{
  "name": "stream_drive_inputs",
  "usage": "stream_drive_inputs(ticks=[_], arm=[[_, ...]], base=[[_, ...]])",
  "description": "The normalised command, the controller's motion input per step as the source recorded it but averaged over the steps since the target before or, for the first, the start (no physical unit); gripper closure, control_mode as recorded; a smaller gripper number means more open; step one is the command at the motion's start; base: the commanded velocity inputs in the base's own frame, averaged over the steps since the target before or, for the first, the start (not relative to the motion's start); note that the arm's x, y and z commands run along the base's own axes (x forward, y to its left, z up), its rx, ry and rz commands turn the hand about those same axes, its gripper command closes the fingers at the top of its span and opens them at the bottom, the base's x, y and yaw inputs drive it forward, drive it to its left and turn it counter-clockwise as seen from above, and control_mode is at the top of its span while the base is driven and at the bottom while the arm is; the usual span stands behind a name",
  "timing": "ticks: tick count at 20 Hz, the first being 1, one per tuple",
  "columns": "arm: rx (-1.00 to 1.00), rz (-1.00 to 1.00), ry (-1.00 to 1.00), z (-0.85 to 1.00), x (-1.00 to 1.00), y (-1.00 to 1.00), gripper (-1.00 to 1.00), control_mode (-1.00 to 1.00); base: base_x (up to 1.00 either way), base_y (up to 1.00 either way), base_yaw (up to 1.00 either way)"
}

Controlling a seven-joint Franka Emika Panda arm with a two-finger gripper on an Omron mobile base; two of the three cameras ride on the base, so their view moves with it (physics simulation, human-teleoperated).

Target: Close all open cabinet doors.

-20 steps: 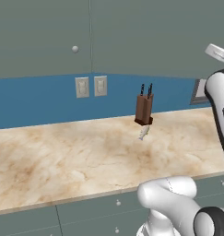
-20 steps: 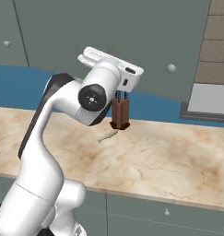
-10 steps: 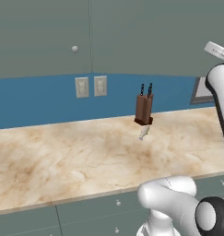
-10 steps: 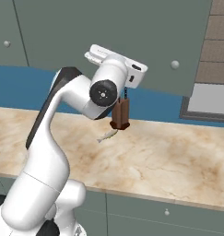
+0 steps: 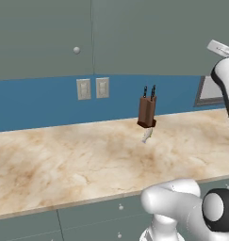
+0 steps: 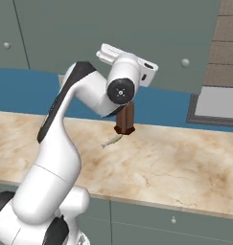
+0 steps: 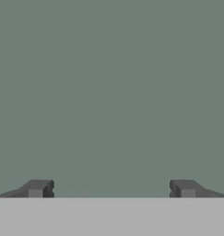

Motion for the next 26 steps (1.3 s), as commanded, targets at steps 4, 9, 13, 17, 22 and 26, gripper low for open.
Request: stream_drive_inputs(ticks=[4,9,13,17,22,26], arm=[[0.0,0.05,0.0,0.0,0.35,0.0,-1.0,-1.0],[0.0,0.06,0.0,0.0,0.31,0.0,-1.0,-1.0],[0.0,0.06,0.0,0.0,0.26,0.0,-1.0,-1.0],[0.0,0.06,0.0,0.0,0.23,0.0,-1.0,-1.0],[0.0,0.06,0.0,0.0,0.24,0.0,-1.0,-1.0],[0.0,0.06,0.0,0.0,0.21,0.0,-1.0,-1.0]], base=[[0.0,0.0,0.0],[0.0,0.0,0.0],[0.0,0.0,0.0],[0.0,0.0,0.0],[0.0,0.0,0.0],[0.0,0.0,0.0]])
